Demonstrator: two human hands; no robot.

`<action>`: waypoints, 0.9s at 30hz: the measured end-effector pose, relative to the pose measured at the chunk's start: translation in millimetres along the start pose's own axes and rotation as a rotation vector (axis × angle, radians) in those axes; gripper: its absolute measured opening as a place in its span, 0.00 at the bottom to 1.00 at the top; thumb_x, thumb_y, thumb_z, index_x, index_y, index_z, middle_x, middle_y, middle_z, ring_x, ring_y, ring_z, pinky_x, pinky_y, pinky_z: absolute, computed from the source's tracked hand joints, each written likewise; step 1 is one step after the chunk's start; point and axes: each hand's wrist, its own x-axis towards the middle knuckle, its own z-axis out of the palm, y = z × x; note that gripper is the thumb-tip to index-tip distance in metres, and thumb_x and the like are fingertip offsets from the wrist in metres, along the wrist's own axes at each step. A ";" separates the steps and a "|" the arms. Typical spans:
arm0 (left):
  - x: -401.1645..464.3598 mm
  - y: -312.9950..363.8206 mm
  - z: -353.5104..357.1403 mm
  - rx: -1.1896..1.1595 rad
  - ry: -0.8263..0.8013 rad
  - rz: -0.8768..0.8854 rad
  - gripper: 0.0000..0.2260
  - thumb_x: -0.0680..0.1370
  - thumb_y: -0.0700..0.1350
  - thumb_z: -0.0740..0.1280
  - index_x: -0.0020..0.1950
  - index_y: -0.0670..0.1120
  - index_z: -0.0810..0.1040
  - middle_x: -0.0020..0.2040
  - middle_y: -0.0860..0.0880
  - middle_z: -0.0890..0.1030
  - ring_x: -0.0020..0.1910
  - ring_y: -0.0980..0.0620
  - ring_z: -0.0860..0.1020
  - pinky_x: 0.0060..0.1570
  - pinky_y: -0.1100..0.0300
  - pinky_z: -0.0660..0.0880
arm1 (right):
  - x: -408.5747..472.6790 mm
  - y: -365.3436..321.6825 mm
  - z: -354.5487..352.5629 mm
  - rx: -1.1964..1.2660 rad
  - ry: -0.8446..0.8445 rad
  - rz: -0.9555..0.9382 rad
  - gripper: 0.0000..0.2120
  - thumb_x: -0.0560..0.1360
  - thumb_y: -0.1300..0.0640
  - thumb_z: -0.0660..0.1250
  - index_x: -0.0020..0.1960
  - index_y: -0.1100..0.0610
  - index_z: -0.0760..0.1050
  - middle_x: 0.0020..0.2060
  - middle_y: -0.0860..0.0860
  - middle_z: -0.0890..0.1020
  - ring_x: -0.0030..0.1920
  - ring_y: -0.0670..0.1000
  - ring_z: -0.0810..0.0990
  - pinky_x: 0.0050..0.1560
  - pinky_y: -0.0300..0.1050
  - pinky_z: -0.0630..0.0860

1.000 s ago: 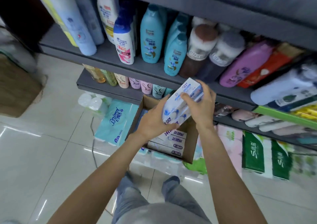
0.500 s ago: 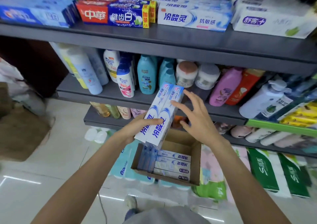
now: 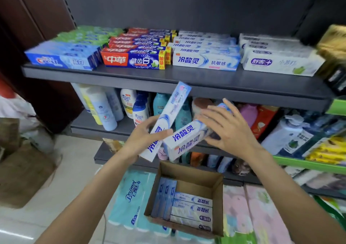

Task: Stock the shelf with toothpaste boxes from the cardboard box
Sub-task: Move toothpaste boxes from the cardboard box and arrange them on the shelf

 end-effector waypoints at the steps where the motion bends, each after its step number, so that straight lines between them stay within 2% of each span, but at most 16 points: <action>1: 2.5 6.1 -7.0 0.000 0.034 0.042 0.22 0.66 0.50 0.77 0.58 0.56 0.76 0.53 0.51 0.83 0.47 0.51 0.81 0.43 0.59 0.76 | 2.3 11.0 -7.2 -0.028 0.007 0.045 0.22 0.70 0.50 0.69 0.61 0.58 0.77 0.58 0.54 0.80 0.58 0.56 0.79 0.67 0.63 0.63; 3: 5.7 18.7 -22.2 0.051 0.077 0.120 0.25 0.64 0.56 0.77 0.59 0.60 0.75 0.54 0.52 0.82 0.50 0.51 0.81 0.46 0.58 0.76 | 10.1 32.7 -22.5 -0.073 0.034 0.142 0.22 0.71 0.48 0.66 0.60 0.59 0.77 0.55 0.53 0.81 0.53 0.55 0.80 0.67 0.60 0.64; 5: 8.4 29.6 -34.1 0.090 0.122 0.163 0.28 0.59 0.62 0.75 0.58 0.65 0.74 0.54 0.53 0.82 0.51 0.52 0.81 0.50 0.55 0.76 | 23.9 54.0 -34.8 -0.129 0.043 0.239 0.23 0.70 0.46 0.68 0.60 0.58 0.76 0.53 0.54 0.81 0.51 0.57 0.79 0.61 0.56 0.67; 7: 13.7 37.2 -38.7 0.108 0.156 0.171 0.29 0.58 0.63 0.74 0.58 0.61 0.75 0.53 0.53 0.82 0.50 0.52 0.81 0.50 0.54 0.77 | 43.5 75.6 -40.4 -0.176 0.006 0.326 0.26 0.68 0.45 0.72 0.63 0.54 0.74 0.52 0.55 0.80 0.50 0.60 0.77 0.53 0.54 0.67; 10: 18.2 49.3 -37.0 0.118 0.149 0.198 0.23 0.60 0.63 0.72 0.53 0.60 0.76 0.49 0.58 0.82 0.47 0.56 0.82 0.47 0.58 0.76 | 77.1 103.0 -30.2 -0.156 -0.085 0.420 0.28 0.66 0.45 0.73 0.65 0.48 0.74 0.52 0.56 0.78 0.51 0.61 0.74 0.51 0.55 0.67; 12: 21.0 57.0 -34.5 0.130 0.128 0.213 0.19 0.64 0.62 0.72 0.52 0.61 0.76 0.49 0.59 0.82 0.46 0.57 0.82 0.46 0.58 0.76 | 93.1 116.5 -12.9 -0.112 -0.134 0.415 0.24 0.68 0.48 0.73 0.64 0.47 0.75 0.51 0.58 0.77 0.50 0.63 0.74 0.52 0.56 0.68; 14: 24.6 64.8 -31.2 0.171 0.108 0.253 0.13 0.70 0.58 0.71 0.53 0.61 0.76 0.49 0.59 0.82 0.45 0.60 0.81 0.44 0.61 0.76 | 102.9 124.0 3.5 -0.027 -0.144 0.403 0.16 0.72 0.52 0.70 0.60 0.48 0.79 0.49 0.59 0.77 0.48 0.64 0.74 0.50 0.56 0.69; 17: 35.1 77.9 -27.3 0.269 0.107 0.297 0.16 0.69 0.60 0.67 0.56 0.59 0.77 0.48 0.59 0.82 0.42 0.61 0.81 0.39 0.65 0.74 | 108.0 124.4 10.4 0.046 -0.180 0.479 0.13 0.75 0.55 0.67 0.59 0.49 0.79 0.56 0.59 0.75 0.55 0.65 0.72 0.56 0.56 0.67; 19: 44.6 90.6 -26.3 0.361 0.065 0.312 0.16 0.71 0.59 0.68 0.57 0.58 0.77 0.47 0.58 0.82 0.40 0.61 0.81 0.38 0.67 0.74 | 105.7 121.3 3.9 0.131 -0.077 0.527 0.16 0.77 0.56 0.65 0.64 0.50 0.76 0.62 0.57 0.73 0.61 0.61 0.69 0.61 0.53 0.64; 21: 58.0 108.1 -26.9 0.506 -0.030 0.347 0.09 0.74 0.57 0.68 0.53 0.59 0.77 0.44 0.58 0.82 0.38 0.60 0.81 0.34 0.72 0.72 | 103.7 113.6 -16.2 0.417 0.077 0.610 0.22 0.77 0.58 0.64 0.70 0.47 0.68 0.64 0.53 0.70 0.63 0.54 0.69 0.63 0.46 0.65; 23: 74.4 129.2 -23.5 0.690 -0.123 0.399 0.09 0.74 0.55 0.69 0.53 0.58 0.78 0.44 0.58 0.81 0.38 0.56 0.79 0.34 0.74 0.69 | 100.5 107.7 -36.3 0.737 0.100 0.627 0.29 0.76 0.60 0.65 0.71 0.39 0.59 0.64 0.45 0.67 0.62 0.47 0.70 0.61 0.39 0.69; 25: 93.3 147.4 -14.2 0.874 -0.204 0.477 0.17 0.72 0.56 0.71 0.58 0.51 0.79 0.46 0.55 0.80 0.42 0.52 0.77 0.38 0.71 0.68 | 93.9 103.9 -48.2 0.803 -0.005 0.549 0.31 0.74 0.60 0.69 0.70 0.39 0.61 0.64 0.40 0.67 0.63 0.43 0.70 0.61 0.37 0.70; 26: 101.8 154.6 -7.5 0.933 -0.242 0.524 0.20 0.71 0.57 0.71 0.58 0.48 0.80 0.45 0.54 0.81 0.41 0.53 0.76 0.39 0.69 0.69 | 89.2 106.4 -48.2 0.728 -0.040 0.502 0.29 0.73 0.58 0.71 0.69 0.42 0.65 0.63 0.40 0.69 0.63 0.42 0.70 0.63 0.38 0.68; 27: 110.6 160.9 -1.2 0.974 -0.275 0.569 0.21 0.70 0.58 0.71 0.56 0.46 0.81 0.40 0.54 0.80 0.37 0.57 0.75 0.37 0.69 0.67 | 84.1 110.6 -45.6 0.640 -0.043 0.489 0.25 0.72 0.56 0.72 0.67 0.45 0.70 0.61 0.41 0.72 0.61 0.43 0.71 0.64 0.40 0.67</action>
